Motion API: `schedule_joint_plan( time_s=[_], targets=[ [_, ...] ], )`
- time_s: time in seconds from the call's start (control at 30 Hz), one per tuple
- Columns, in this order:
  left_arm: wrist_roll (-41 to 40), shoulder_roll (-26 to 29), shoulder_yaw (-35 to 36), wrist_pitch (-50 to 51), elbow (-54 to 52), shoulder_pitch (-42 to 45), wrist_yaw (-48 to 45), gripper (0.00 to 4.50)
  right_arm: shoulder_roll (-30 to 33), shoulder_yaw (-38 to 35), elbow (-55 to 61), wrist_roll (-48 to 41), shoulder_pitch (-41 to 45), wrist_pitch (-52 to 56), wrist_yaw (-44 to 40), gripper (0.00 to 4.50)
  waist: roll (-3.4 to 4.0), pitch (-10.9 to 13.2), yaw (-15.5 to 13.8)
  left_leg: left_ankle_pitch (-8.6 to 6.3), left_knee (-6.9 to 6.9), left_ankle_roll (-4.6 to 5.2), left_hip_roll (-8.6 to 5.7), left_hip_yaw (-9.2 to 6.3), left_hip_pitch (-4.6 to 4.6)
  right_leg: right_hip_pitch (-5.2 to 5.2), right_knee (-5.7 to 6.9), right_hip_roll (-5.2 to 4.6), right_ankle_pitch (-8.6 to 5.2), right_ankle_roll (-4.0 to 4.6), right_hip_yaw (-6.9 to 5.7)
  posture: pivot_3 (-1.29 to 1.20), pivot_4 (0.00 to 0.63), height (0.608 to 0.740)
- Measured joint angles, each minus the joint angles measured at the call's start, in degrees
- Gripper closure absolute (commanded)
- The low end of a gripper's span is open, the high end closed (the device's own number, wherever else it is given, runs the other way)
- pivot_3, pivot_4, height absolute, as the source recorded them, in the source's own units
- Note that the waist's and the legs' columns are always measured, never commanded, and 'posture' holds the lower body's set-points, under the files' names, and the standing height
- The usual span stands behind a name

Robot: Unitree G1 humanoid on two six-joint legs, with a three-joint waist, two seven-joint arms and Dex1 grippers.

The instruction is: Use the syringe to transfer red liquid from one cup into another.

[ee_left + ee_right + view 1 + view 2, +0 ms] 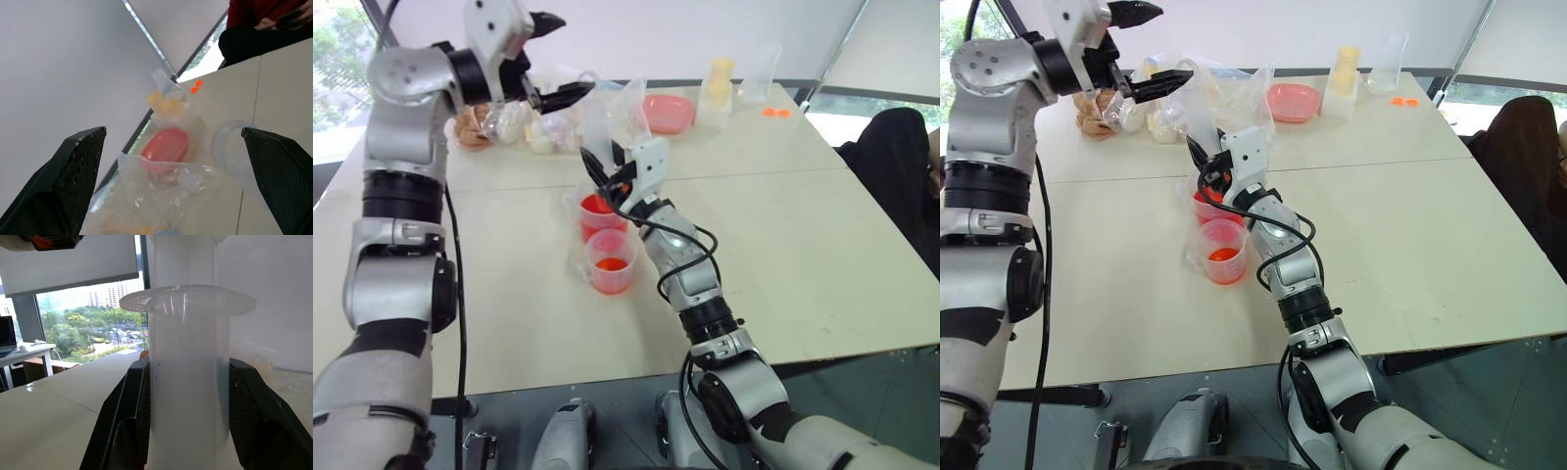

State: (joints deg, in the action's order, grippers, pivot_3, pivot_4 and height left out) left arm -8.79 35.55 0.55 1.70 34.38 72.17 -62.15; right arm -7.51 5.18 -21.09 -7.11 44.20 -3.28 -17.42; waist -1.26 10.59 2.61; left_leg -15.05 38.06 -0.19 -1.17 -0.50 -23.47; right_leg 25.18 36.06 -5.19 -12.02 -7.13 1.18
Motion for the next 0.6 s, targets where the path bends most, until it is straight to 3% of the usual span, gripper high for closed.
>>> schedule_joint_plan(
  time_s=[0.2,0.33,0.6],
  targets=[
    [-8.08,6.41,2.82,19.11,-7.94,-8.15,-5.98,0.03,1.14,-1.20,1.55,0.02,1.73,0.00,1.34,2.95,0.01,0.00,0.87,0.00,-0.01,0.00,0.04,-0.06,0.01,0.03,0.05,0.05,0.00,0.01,0.02,0.00,0.150,0.740],
    [-15.26,8.40,9.28,31.71,-11.46,-13.95,-4.26,0.03,1.55,-2.02,2.40,-0.05,1.72,0.00,2.08,2.95,0.01,0.00,1.24,0.00,-0.01,0.00,0.06,-0.10,0.01,0.03,0.05,0.04,0.00,0.01,0.02,0.00,0.150,0.740],
    [-18.86,7.09,13.71,34.79,-19.92,-21.29,3.50,0.03,1.65,-2.86,3.47,-2.06,1.75,0.49,1.73,2.95,0.01,0.01,1.17,0.03,-0.01,-0.07,0.06,-0.12,0.01,0.03,0.06,0.01,0.00,0.02,0.02,0.00,0.150,0.740]
  ],
)
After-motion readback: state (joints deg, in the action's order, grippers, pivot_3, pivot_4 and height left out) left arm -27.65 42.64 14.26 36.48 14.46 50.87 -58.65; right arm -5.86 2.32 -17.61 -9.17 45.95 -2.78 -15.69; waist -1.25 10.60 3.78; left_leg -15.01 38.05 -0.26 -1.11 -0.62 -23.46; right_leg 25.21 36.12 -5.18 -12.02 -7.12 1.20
